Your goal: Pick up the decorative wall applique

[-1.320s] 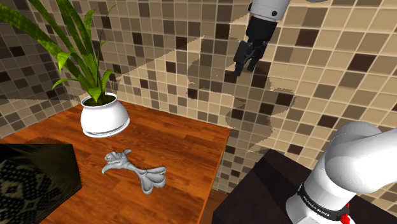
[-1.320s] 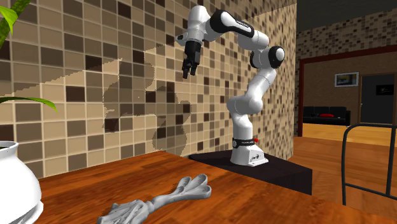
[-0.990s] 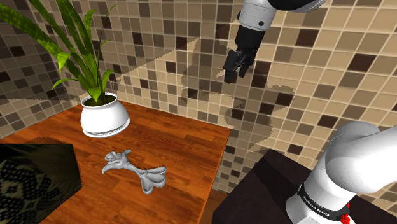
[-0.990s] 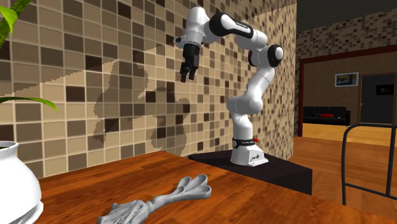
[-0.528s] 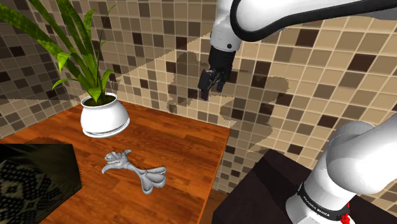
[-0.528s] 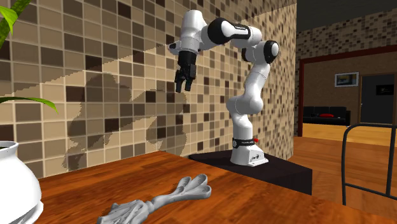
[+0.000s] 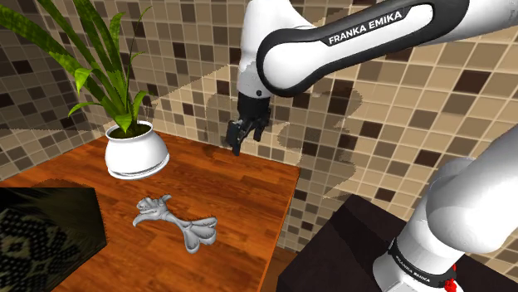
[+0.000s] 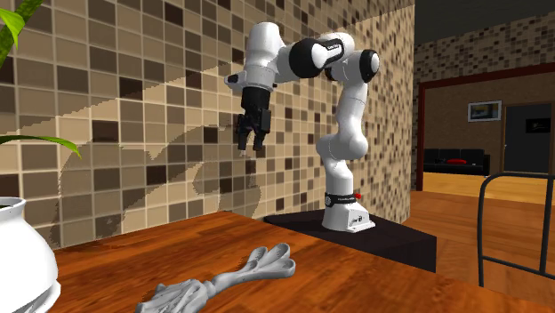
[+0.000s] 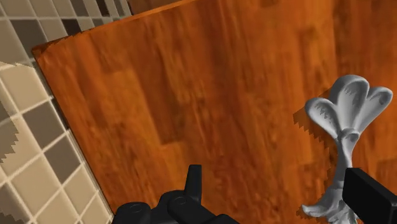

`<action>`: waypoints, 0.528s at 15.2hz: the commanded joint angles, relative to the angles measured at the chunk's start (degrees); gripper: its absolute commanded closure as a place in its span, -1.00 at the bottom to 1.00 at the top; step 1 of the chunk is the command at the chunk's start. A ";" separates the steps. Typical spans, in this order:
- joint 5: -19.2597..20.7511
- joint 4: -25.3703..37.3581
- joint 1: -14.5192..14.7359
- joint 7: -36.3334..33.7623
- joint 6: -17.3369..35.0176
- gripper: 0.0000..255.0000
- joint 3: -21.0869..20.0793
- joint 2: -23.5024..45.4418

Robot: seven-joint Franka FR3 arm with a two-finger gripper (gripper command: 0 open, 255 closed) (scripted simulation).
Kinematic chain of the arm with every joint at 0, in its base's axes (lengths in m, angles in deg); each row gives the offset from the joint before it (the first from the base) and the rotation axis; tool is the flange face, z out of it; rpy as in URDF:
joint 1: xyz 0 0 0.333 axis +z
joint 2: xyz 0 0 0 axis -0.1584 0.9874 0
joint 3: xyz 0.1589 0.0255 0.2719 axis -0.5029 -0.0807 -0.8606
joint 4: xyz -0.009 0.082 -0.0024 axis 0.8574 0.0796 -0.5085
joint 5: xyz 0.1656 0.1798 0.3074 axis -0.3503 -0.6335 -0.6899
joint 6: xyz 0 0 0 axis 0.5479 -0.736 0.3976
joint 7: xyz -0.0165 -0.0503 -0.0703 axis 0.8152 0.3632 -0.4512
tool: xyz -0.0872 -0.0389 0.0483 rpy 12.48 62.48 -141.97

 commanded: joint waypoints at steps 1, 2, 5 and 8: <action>1.39 1.09 0.08 -1.99 2.59 -1.00 -1.86 3.95; 2.28 1.85 0.12 -3.04 3.64 -1.00 -2.72 5.97; 5.68 4.53 0.35 -6.55 6.42 -1.00 -5.04 12.28; 10.07 7.83 1.09 -10.51 8.53 -1.00 -6.70 18.95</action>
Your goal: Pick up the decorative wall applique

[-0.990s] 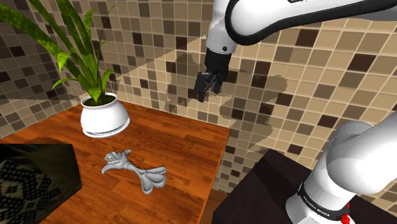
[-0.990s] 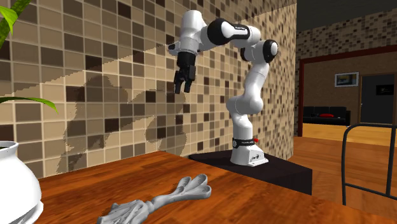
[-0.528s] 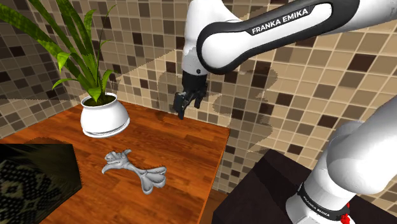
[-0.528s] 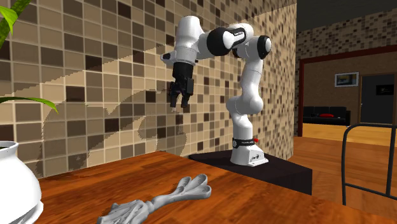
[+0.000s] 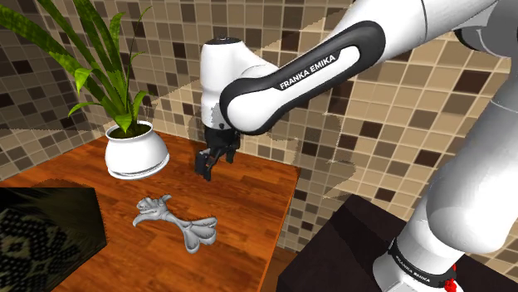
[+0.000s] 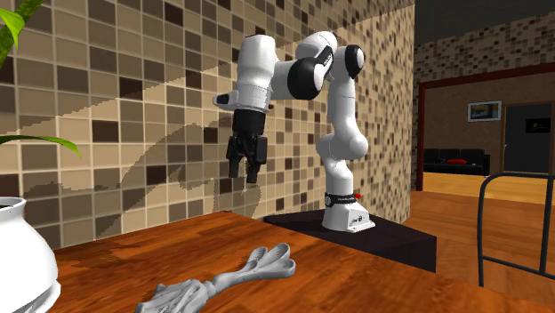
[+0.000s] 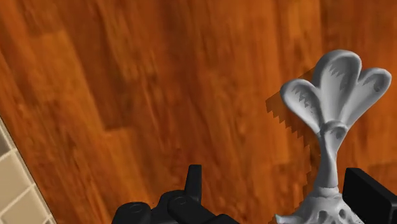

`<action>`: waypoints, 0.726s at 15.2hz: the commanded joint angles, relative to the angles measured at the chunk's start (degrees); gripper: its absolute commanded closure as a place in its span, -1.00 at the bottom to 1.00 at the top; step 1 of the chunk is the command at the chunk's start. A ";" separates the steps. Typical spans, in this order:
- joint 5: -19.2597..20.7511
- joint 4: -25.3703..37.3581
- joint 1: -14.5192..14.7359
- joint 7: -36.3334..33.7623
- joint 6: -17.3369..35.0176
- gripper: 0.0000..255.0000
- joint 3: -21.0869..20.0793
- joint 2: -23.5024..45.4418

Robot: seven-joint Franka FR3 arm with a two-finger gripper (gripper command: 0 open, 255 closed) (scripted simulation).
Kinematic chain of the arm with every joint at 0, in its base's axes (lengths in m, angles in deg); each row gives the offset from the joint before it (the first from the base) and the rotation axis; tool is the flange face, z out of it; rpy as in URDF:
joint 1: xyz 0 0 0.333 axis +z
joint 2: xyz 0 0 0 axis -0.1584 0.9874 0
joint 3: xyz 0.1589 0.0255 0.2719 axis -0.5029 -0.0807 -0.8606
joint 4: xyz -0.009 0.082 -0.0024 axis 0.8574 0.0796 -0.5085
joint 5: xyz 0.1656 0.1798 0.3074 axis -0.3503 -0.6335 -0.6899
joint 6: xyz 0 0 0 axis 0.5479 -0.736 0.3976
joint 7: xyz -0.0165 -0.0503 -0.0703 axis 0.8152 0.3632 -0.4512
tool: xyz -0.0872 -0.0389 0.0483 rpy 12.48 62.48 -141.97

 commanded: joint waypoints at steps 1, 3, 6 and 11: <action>3.07 2.20 0.79 -2.92 1.21 -1.00 -1.02 4.31; 6.39 4.89 1.89 -5.63 2.03 -1.00 -1.43 8.90; 11.18 9.46 4.30 -9.30 2.66 -1.00 -1.20 15.78; 17.61 18.44 9.45 -13.73 2.46 -1.00 0.47 26.98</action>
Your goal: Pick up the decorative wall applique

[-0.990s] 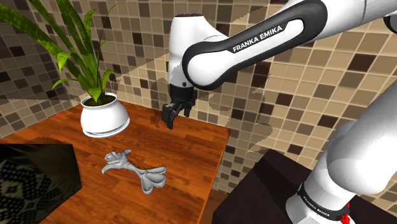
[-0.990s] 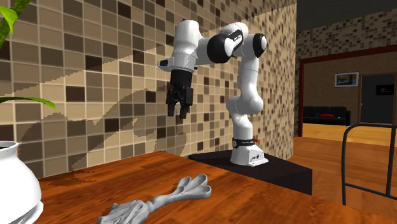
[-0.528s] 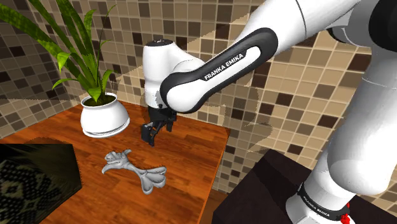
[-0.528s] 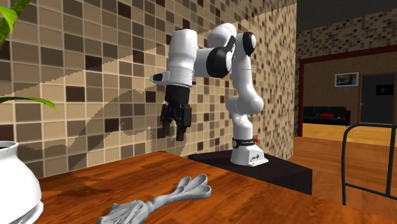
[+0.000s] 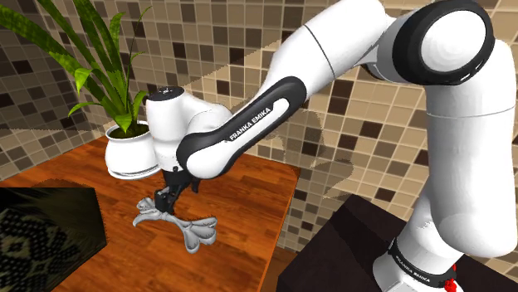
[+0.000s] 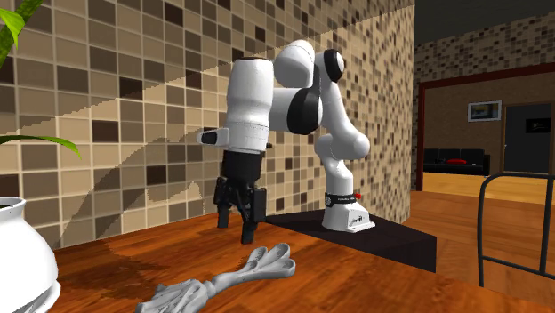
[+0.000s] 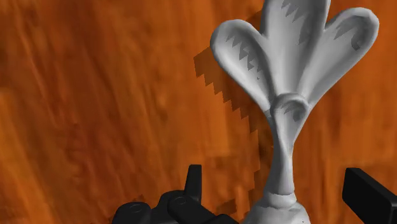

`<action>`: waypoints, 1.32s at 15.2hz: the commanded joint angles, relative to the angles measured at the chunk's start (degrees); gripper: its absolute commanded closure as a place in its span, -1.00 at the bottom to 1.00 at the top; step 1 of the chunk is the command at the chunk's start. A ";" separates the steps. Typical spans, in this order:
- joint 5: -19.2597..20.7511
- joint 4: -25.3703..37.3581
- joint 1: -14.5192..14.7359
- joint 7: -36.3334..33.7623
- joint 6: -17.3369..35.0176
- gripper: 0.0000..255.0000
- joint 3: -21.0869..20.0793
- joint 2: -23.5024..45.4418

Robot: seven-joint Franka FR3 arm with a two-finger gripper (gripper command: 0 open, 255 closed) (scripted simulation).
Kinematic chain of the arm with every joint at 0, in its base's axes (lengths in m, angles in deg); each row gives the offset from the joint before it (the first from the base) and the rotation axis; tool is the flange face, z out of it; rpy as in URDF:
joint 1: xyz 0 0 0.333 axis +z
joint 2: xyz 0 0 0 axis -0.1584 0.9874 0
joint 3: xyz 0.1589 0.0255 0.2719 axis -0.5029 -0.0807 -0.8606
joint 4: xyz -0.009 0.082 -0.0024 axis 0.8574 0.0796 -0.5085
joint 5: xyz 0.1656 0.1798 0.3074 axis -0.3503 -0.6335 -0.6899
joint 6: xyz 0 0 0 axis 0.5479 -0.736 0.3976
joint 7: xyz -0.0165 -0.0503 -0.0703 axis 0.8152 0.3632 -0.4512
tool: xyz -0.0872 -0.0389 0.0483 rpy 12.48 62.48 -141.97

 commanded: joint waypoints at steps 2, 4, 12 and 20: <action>3.38 5.88 3.48 -2.22 -0.24 -1.00 1.28 6.92; 3.68 5.83 3.69 -2.45 0.29 -1.00 1.54 7.43; 5.72 5.46 4.64 -3.99 3.64 -1.00 2.96 10.63; 5.79 6.31 4.83 -3.92 3.34 1.00 3.05 11.21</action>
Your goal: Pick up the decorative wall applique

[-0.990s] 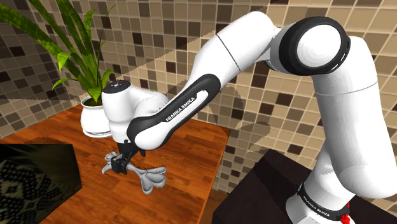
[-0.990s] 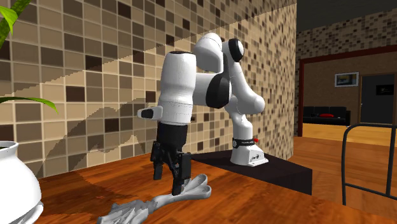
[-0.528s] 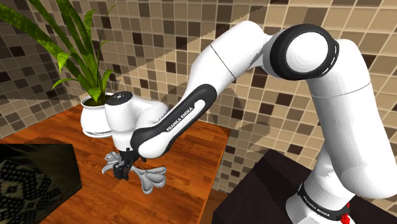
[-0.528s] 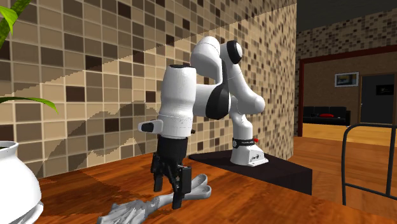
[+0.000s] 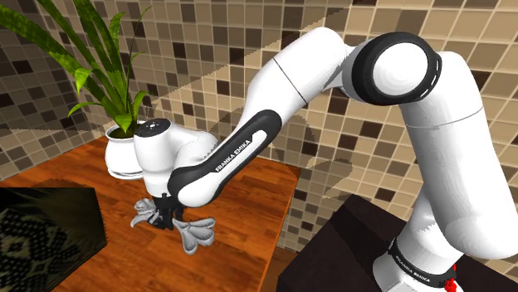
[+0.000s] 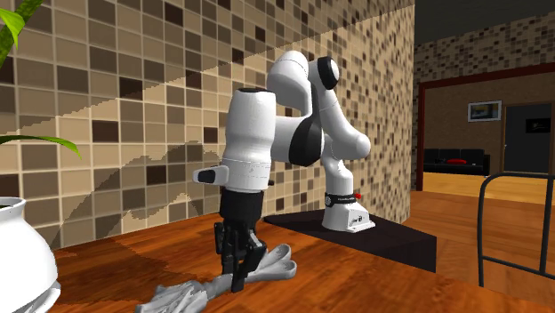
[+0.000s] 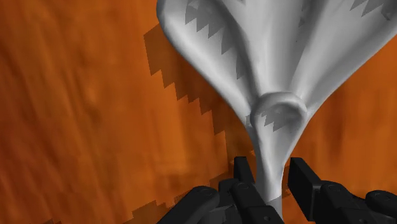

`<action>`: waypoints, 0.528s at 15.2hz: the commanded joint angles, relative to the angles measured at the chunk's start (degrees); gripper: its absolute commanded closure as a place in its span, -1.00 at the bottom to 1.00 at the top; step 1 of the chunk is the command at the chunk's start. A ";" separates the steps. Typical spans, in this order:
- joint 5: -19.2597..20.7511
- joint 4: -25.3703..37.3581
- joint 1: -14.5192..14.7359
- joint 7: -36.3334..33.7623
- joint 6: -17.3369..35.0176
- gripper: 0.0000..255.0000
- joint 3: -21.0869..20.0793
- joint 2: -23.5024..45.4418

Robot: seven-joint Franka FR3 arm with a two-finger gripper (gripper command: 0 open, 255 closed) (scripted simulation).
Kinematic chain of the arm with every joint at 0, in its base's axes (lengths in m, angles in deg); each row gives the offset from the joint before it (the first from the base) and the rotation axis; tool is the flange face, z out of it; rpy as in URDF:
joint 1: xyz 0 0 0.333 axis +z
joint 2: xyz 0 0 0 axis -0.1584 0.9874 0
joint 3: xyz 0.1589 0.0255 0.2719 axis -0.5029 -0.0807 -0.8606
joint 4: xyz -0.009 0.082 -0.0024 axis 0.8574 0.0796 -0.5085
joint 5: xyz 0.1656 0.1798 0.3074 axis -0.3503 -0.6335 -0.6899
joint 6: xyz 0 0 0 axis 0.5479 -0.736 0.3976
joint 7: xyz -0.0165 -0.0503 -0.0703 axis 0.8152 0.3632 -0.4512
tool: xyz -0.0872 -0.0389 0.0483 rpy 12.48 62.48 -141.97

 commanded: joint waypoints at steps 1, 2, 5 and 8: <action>0.10 0.10 -0.06 -0.04 0.06 1.00 0.30 0.51; 0.03 -0.81 -0.37 -0.02 0.40 1.00 0.19 -0.10; -0.90 -0.71 -0.82 0.68 -1.10 1.00 -0.48 -1.59; -1.83 -0.49 -1.24 1.39 -2.65 1.00 -1.11 -3.02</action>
